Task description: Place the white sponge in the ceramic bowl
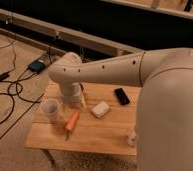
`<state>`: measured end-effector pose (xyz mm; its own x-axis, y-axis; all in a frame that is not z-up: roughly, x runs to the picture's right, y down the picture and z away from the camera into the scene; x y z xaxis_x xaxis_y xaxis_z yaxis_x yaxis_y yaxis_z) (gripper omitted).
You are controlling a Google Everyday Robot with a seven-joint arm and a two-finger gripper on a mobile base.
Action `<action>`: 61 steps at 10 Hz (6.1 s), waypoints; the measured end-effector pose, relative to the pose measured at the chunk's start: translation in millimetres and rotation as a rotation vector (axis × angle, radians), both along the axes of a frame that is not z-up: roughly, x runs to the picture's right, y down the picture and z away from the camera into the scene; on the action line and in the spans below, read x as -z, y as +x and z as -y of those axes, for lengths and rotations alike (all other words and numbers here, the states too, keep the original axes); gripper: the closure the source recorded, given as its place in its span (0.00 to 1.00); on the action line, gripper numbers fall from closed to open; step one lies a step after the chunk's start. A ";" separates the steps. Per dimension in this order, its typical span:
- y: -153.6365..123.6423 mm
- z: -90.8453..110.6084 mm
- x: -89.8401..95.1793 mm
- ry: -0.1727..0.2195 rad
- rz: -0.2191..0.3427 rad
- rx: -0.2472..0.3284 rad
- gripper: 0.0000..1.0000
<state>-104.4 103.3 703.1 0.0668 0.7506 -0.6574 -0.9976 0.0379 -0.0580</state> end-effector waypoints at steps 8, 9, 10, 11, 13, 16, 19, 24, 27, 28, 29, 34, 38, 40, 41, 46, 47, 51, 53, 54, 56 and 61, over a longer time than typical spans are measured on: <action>0.2 0.0 0.0 0.000 0.000 0.000 0.35; 0.2 0.0 0.0 0.000 0.000 0.000 0.35; 0.1 0.0 0.0 0.000 0.000 0.000 0.35; 0.2 0.0 0.0 0.000 0.000 0.000 0.35; 0.2 0.0 0.0 0.000 0.000 0.000 0.35; 0.2 0.0 0.0 0.000 0.000 0.000 0.35; 0.2 0.0 0.0 0.000 0.000 0.000 0.35; 0.4 -0.3 -1.1 -0.002 -0.006 -0.003 0.35; 10.9 1.3 -18.4 -0.012 -0.066 -0.036 0.35; 16.1 3.7 -30.8 -0.017 -0.088 -0.059 0.35; 20.8 3.9 -42.5 -0.026 -0.102 -0.076 0.35; 58.2 6.0 -119.4 -0.036 -0.158 -0.198 0.35; 91.9 12.4 -156.7 -0.012 -0.214 -0.302 0.35; 107.4 10.0 -166.8 -0.005 -0.252 -0.344 0.35; 115.0 5.2 -170.1 -0.014 -0.277 -0.355 0.35; 127.6 -16.1 -184.8 -0.086 -0.355 -0.349 0.35; 128.2 -18.9 -190.7 -0.092 -0.357 -0.349 0.35; 134.5 -22.6 -202.8 -0.086 -0.346 -0.348 0.35; 138.3 -25.5 -205.0 -0.084 -0.347 -0.346 0.35; 139.5 -28.3 -205.4 -0.087 -0.348 -0.343 0.35; 140.0 -30.7 -205.5 -0.092 -0.348 -0.339 0.40; 128.5 3.9 -195.9 -0.010 -0.290 -0.383 0.92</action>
